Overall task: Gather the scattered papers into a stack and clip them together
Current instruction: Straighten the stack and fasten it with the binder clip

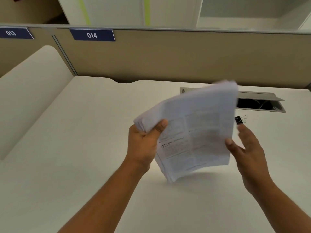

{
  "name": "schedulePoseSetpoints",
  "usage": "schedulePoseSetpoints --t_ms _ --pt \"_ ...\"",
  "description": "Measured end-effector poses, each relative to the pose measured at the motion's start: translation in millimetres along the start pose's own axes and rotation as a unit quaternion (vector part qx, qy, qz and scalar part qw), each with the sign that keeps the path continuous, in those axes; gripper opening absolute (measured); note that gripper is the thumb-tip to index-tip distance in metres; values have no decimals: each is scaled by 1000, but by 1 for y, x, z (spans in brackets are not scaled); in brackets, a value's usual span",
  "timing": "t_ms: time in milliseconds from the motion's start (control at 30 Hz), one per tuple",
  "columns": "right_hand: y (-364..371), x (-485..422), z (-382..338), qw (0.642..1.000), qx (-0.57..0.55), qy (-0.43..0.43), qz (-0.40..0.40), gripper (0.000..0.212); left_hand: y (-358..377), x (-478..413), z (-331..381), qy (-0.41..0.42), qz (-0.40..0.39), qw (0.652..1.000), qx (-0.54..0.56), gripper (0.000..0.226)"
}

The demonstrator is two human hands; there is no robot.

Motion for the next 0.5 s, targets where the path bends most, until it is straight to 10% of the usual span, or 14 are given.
schedulePoseSetpoints --t_ms 133,300,500 --pt "16 17 42 973 -208 81 -66 75 3 3 -9 -46 23 979 197 32" --pt "59 47 57 846 -452 235 -158 47 13 14 -39 -110 -7 941 321 55" --pt "25 33 61 934 -309 164 -67 36 -22 22 -50 -134 -42 957 256 53"
Point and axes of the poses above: each hand's wrist, its own x-axis away from the middle knuckle, its own y-axis out of the palm, z = x × y, the point moved 5 cm from there along -x, towards the middle knuckle, and after that the axes turned 11 degrees about -z, right-handed, at the moved point
